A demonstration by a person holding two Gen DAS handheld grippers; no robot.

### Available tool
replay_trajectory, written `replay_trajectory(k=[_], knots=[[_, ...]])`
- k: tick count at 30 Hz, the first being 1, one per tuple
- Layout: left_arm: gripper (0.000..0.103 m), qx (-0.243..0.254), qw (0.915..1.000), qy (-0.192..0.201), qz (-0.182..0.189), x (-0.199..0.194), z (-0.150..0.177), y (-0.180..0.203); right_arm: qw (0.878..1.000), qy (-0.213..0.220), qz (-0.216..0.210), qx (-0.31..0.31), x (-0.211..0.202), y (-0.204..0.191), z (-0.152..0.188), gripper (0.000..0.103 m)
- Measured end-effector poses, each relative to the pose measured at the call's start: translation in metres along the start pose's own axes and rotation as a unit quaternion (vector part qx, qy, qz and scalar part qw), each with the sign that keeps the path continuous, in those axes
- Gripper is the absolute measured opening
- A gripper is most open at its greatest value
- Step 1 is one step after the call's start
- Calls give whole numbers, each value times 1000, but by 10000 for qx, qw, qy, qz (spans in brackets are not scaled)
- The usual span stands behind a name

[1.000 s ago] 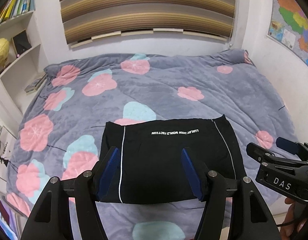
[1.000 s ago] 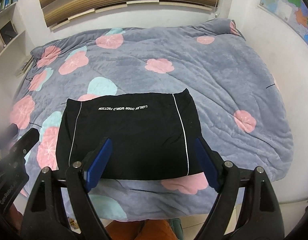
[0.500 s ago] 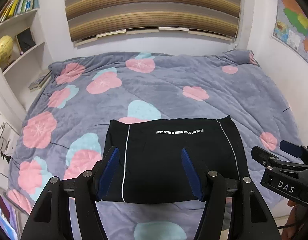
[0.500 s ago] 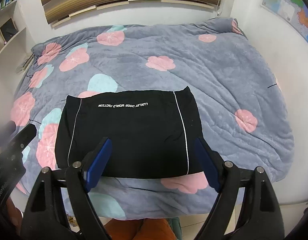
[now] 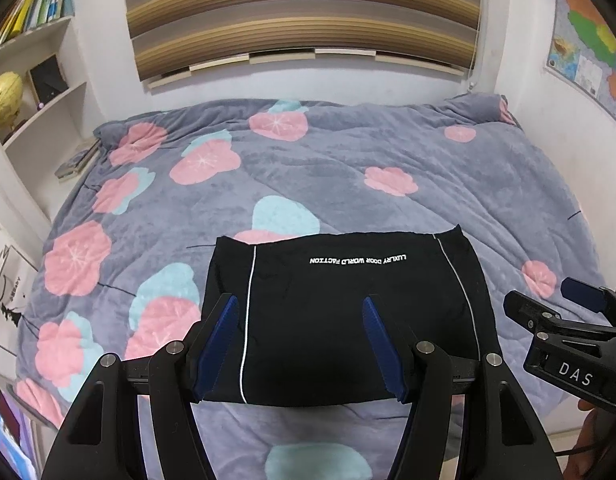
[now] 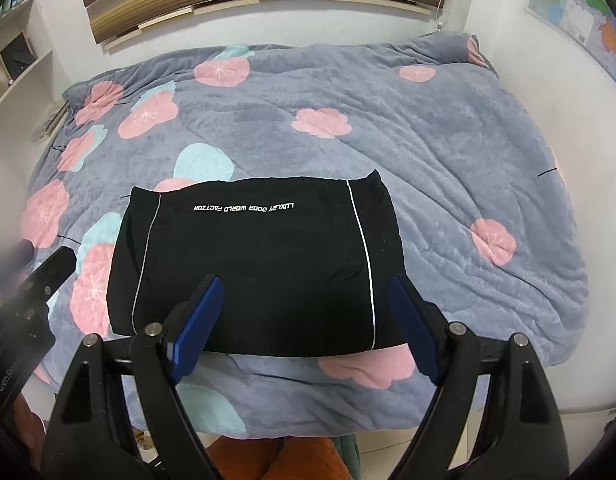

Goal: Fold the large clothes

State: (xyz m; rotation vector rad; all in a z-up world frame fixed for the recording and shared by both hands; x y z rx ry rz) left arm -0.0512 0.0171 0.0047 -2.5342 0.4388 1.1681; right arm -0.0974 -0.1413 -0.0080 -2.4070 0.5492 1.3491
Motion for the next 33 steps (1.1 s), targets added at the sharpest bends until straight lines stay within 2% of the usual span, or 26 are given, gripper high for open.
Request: replay_trajectory(k=[33], knots=[[66,15,9997,-219,70,20,0,-4,9998,-201,-55,-63,14,5,-4,83]])
Point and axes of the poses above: each gripper's, at about its wrist camera, not at the fingertips, and x roughly the way its jaws point, y to its right, z to its underside, the point moved 1 cm from there along x, roughly the way its jaws point, and after that the axes turned 11 degrees about x, right-handed, at the moved point
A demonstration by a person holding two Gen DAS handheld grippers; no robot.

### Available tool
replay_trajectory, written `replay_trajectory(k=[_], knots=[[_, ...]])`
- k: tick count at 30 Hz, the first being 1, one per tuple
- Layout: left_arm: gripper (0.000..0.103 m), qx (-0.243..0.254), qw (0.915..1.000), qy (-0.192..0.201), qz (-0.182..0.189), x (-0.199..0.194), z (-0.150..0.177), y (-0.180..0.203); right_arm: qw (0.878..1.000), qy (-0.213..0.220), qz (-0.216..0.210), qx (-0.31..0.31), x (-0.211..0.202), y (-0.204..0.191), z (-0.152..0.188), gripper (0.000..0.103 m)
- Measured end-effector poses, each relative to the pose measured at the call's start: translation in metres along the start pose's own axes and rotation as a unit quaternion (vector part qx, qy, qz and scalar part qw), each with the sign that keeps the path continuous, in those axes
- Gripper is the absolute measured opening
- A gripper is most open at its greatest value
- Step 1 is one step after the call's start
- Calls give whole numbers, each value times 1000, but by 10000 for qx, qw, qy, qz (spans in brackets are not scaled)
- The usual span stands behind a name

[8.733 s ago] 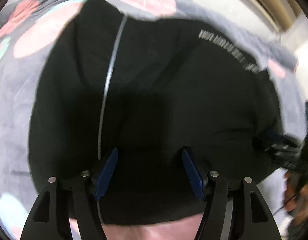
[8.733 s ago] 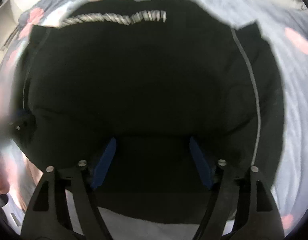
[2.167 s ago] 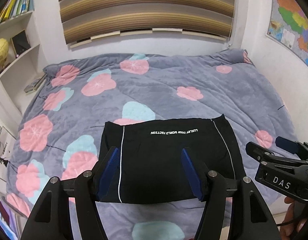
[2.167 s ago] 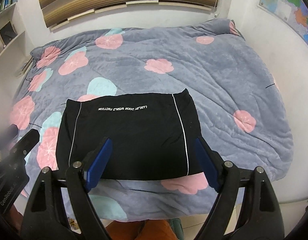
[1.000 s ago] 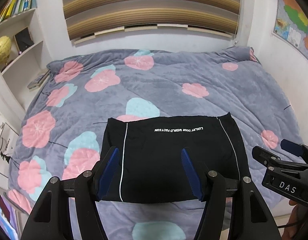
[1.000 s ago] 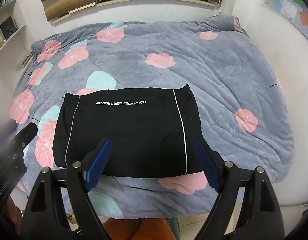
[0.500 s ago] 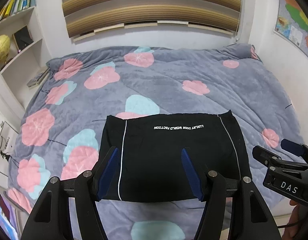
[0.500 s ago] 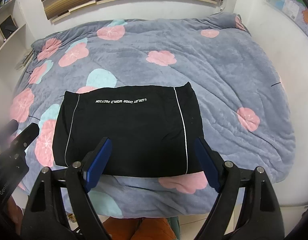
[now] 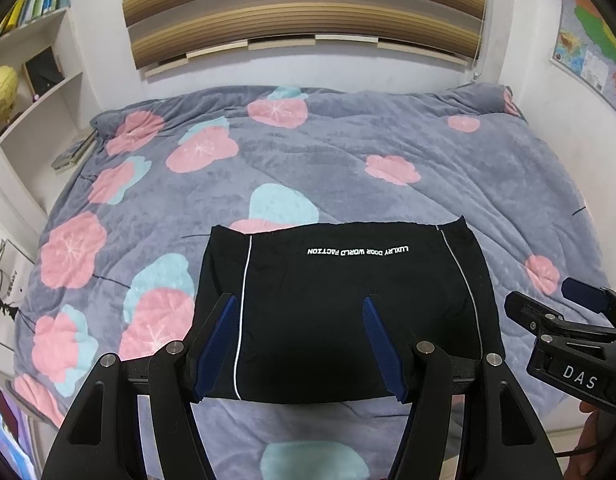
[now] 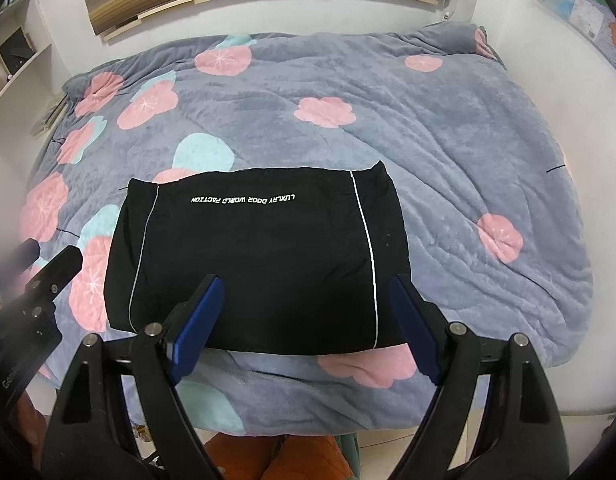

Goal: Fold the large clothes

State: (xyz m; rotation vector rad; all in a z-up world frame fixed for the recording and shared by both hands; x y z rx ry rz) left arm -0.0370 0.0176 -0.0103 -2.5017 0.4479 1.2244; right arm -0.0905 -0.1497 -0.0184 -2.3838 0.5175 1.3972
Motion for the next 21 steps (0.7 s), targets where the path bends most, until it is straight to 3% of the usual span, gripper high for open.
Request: replay_trajectory(k=[16,21], knots=[[66,5,10000,33,12,6,-7,-8,10000,-23,-1,-27,6,3,-7,83],[66,-182,9982,294,-481,5,-12,-25,10000,-15,28,-17,8,3,-8,83]])
Point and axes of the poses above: each gripper's, at about its wrist camera, not at the fingertips, and x roughly the way its jaws point, y to its right, z to its underside, the point moved 1 cm from there along x, roughly the way its jaws point, and after that the axes turned 11 degrees about x, right-handed, at the moved point
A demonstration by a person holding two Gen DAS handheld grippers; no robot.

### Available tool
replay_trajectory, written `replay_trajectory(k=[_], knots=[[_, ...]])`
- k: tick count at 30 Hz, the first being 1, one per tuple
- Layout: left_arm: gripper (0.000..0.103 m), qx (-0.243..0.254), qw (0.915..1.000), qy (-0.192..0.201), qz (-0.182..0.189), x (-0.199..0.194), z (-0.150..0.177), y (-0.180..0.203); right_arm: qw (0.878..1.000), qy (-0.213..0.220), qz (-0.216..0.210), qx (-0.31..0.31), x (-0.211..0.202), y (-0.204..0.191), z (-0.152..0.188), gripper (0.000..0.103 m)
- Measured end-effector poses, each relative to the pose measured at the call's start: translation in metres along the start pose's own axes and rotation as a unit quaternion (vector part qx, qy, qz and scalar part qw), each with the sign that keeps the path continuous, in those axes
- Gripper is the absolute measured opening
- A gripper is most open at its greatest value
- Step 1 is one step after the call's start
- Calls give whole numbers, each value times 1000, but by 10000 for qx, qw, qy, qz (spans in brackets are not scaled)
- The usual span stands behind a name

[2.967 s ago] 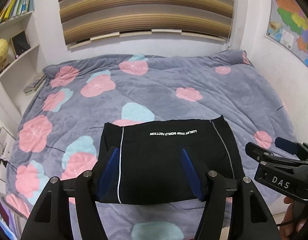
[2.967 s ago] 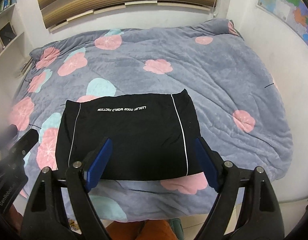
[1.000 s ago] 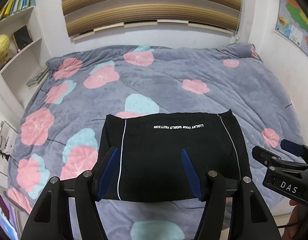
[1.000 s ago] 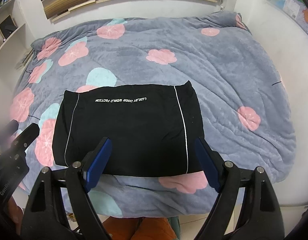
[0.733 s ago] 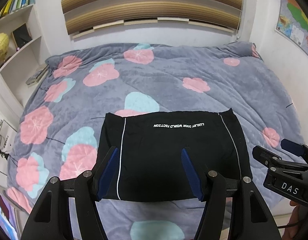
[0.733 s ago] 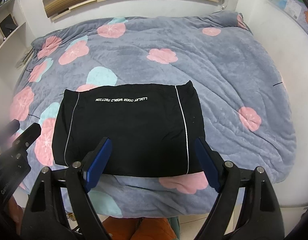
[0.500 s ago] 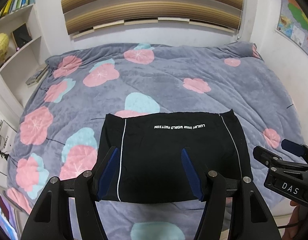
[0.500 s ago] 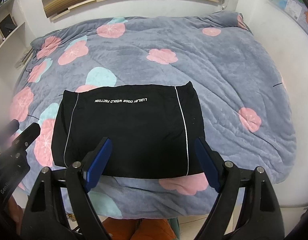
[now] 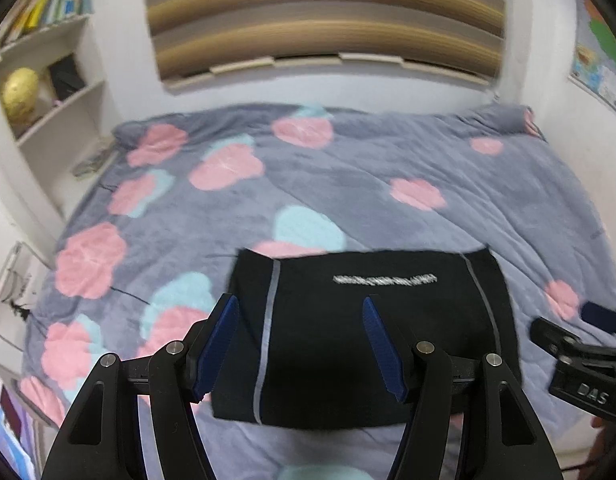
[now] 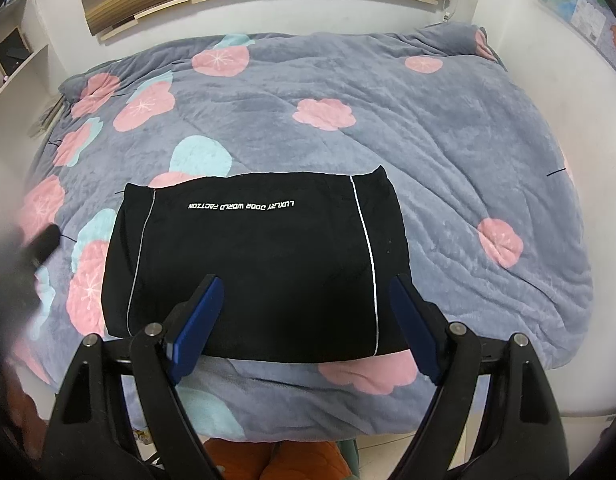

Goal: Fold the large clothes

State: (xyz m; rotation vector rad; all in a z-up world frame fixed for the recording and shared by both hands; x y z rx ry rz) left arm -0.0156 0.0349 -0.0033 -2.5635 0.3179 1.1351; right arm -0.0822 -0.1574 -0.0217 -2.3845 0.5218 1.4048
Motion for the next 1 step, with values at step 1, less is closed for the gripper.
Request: replay_trajectory(k=[1], knots=[[66,-32,10000,-11,24,1,0,-4,10000,-2,1,2,1,1,-2,83]])
Point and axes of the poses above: each gripper's, at about its wrist camera, not at the fingertips, and x roughly the way its jaws point, y to its right, z to its underside, the point moved 1 cm from there along x, roughly the way its jaws point, and after that the axes turned 11 degrees about x, right-handed, at the moved point
